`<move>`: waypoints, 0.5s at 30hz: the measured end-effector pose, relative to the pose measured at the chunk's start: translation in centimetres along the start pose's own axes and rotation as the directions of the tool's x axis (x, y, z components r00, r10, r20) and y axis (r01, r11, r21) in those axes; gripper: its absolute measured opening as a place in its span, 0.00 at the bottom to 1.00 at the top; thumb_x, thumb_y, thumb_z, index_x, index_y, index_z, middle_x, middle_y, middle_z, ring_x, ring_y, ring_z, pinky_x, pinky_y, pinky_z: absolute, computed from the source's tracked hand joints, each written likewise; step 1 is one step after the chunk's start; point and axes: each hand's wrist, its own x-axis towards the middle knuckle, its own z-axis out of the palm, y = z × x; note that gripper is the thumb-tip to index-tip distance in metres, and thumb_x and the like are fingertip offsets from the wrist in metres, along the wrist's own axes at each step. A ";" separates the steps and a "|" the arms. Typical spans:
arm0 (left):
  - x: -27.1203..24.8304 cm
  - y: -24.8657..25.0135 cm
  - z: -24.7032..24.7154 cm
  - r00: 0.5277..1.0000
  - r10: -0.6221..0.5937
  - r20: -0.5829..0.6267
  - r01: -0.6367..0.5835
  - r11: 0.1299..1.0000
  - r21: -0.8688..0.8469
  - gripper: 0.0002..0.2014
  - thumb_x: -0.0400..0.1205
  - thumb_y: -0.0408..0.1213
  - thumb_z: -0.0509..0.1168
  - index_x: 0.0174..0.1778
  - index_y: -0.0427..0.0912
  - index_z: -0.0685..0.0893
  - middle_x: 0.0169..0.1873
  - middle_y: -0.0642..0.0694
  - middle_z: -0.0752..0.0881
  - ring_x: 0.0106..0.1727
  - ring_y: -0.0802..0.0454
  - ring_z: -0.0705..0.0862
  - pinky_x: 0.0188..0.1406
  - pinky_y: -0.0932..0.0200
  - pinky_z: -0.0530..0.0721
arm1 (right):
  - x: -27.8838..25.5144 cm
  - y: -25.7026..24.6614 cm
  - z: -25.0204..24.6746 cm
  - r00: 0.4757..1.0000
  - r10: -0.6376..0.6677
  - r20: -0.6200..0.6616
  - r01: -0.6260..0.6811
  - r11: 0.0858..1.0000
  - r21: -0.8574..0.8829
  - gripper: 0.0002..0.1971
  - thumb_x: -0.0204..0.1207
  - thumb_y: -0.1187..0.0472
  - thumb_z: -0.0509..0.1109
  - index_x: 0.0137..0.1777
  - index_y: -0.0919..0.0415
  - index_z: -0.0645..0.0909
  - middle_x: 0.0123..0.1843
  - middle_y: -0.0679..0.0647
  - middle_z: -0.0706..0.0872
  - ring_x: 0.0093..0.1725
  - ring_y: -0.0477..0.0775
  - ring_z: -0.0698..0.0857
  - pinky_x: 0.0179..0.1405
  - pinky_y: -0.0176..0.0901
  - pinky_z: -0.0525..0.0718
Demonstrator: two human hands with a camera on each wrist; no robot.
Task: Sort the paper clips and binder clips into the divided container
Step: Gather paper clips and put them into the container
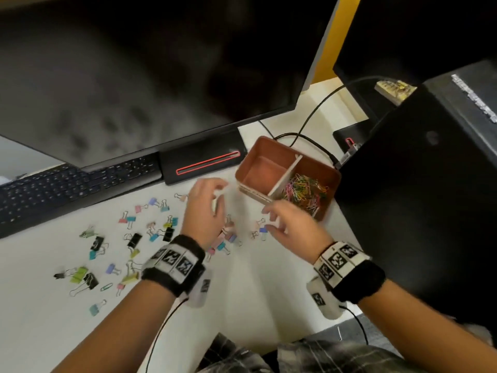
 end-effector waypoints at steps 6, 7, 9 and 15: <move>-5.4 -9.0 -0.8 0.935 -0.256 0.247 0.199 0.952 0.232 0.24 0.73 0.42 0.73 0.64 0.48 0.77 0.61 0.45 0.75 0.62 0.48 0.74 0.67 0.55 0.72 | 1.7 0.8 5.9 0.951 0.219 0.218 -0.127 0.920 -0.370 0.39 0.72 0.48 0.71 0.78 0.48 0.54 0.78 0.58 0.60 0.75 0.62 0.65 0.71 0.56 0.74; -6.0 -9.5 -0.5 0.915 -0.271 0.298 0.201 0.948 0.245 0.28 0.71 0.46 0.74 0.67 0.51 0.75 0.64 0.46 0.73 0.65 0.48 0.72 0.66 0.59 0.68 | 2.0 0.9 6.3 0.946 0.257 0.199 -0.160 0.902 -0.402 0.40 0.71 0.46 0.72 0.78 0.48 0.55 0.77 0.60 0.60 0.74 0.63 0.65 0.71 0.56 0.74; -6.5 -9.9 0.2 0.896 -0.277 0.347 0.183 0.943 0.279 0.33 0.69 0.51 0.75 0.70 0.53 0.73 0.67 0.47 0.70 0.67 0.49 0.70 0.64 0.59 0.66 | 2.7 1.0 7.1 0.942 0.281 0.182 -0.178 0.880 -0.439 0.39 0.70 0.46 0.73 0.77 0.49 0.59 0.75 0.61 0.61 0.72 0.64 0.65 0.71 0.55 0.73; -6.0 -10.1 1.4 0.926 -0.264 0.271 0.217 0.958 0.189 0.26 0.70 0.36 0.75 0.65 0.44 0.79 0.61 0.45 0.74 0.57 0.54 0.73 0.63 0.62 0.73 | 3.2 0.9 9.5 0.966 0.170 0.193 -0.125 0.966 -0.224 0.18 0.75 0.69 0.68 0.64 0.60 0.79 0.65 0.60 0.73 0.60 0.58 0.76 0.67 0.43 0.77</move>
